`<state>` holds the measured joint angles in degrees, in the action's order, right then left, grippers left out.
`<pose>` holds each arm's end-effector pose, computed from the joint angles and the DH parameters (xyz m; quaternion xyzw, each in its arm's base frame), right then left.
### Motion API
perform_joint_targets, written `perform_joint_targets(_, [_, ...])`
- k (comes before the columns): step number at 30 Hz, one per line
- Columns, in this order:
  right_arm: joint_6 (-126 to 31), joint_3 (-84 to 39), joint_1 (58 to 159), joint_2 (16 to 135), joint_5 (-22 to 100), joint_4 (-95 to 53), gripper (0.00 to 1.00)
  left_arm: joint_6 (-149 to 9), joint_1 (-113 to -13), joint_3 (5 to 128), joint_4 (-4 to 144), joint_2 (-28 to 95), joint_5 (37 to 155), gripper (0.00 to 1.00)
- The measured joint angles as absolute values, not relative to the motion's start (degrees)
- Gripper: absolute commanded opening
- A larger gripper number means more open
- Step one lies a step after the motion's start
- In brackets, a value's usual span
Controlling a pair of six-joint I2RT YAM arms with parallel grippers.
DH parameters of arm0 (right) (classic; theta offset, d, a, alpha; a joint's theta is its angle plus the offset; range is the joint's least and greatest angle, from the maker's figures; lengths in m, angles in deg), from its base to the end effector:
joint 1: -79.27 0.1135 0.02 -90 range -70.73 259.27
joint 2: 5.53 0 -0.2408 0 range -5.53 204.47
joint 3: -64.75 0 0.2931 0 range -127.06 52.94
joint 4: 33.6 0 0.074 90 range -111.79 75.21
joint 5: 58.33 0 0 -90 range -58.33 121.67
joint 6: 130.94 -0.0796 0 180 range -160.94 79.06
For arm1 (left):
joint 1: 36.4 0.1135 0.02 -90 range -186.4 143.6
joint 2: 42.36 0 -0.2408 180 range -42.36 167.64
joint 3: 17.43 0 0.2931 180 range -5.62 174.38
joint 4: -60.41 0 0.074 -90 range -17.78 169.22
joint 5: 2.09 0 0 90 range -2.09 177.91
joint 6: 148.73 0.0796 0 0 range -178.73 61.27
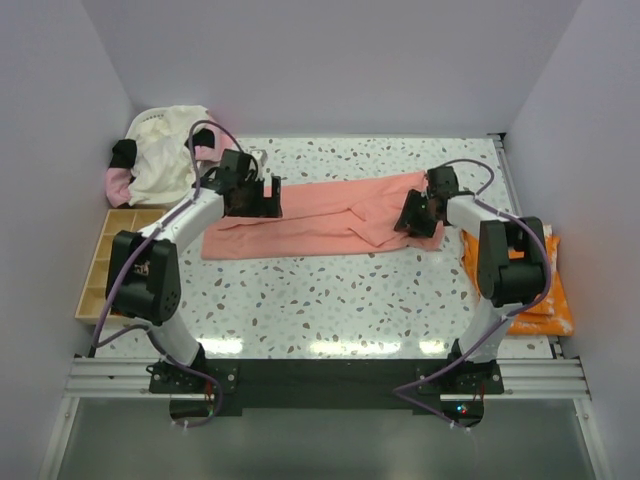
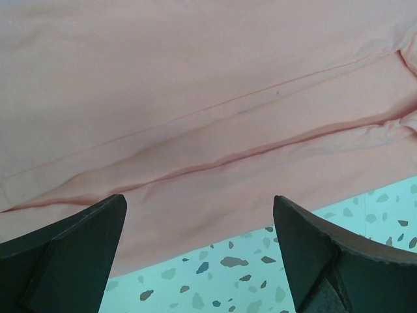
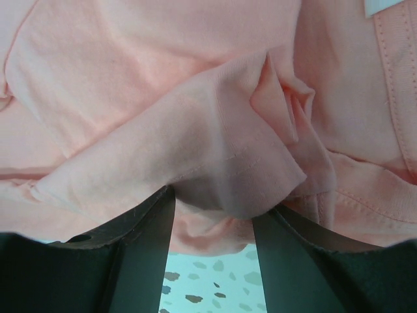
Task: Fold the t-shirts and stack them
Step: Fold the other side of the tshirt into a rectangle, then rotate the tshirt 90 degrees
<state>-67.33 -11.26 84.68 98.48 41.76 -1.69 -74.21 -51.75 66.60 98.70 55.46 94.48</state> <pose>0.4103 0.0529 0.0777 0.1527 0.9501 0.1525 0.2254 0.4137 -0.1230 0.1614 0.0175 0.9442 -0.1385 0.2983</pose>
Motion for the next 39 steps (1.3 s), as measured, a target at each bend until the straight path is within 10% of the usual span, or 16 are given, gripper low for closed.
perform_joint_targets(39, [-63.79, -32.49, 86.49, 110.24, 34.98, 8.1, 0.59, -74.15, -52.34, 65.88, 97.94, 60.09, 95.66, 1.0])
